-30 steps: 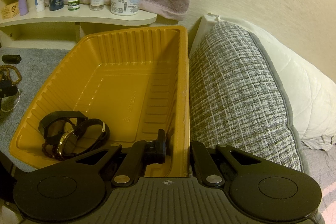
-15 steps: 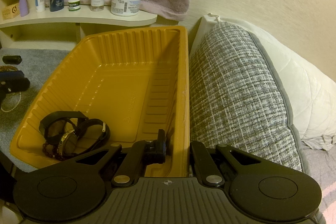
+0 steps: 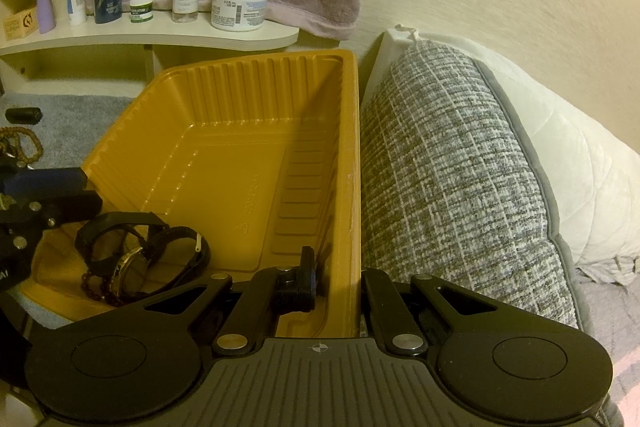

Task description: Organize jewelry

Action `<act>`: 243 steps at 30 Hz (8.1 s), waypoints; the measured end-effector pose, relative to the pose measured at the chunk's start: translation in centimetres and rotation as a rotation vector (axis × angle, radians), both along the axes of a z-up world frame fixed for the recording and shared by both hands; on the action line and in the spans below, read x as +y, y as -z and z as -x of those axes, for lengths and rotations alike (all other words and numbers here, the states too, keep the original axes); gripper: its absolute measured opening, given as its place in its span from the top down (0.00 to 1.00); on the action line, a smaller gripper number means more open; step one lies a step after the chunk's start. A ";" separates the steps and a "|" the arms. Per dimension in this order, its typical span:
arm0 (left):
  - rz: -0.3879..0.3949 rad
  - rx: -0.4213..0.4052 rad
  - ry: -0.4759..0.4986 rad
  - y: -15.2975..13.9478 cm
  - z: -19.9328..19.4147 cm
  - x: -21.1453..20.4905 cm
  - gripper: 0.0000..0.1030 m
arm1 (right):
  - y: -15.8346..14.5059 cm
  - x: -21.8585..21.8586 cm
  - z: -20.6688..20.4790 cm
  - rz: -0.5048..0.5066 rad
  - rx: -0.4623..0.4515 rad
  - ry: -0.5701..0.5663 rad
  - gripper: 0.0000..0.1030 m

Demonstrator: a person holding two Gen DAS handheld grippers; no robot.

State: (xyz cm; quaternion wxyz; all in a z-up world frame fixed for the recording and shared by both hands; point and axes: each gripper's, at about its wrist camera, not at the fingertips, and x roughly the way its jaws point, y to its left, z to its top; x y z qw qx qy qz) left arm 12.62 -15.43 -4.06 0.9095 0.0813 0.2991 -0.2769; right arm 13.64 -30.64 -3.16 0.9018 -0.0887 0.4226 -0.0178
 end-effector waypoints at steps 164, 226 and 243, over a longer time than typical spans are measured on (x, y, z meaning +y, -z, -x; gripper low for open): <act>-0.046 -0.050 -0.195 -0.7 -1.6 5.3 0.70 | 0.0 -0.9 -0.9 -0.006 0.065 -0.125 0.95; -0.183 -0.180 -0.219 -8.2 -4.5 18.5 0.94 | 0.1 -0.9 -1.0 0.011 0.059 -0.129 0.95; 0.019 -0.251 -0.050 -13.9 -5.2 11.1 0.94 | -0.1 -1.0 -1.1 0.004 0.048 -0.134 0.95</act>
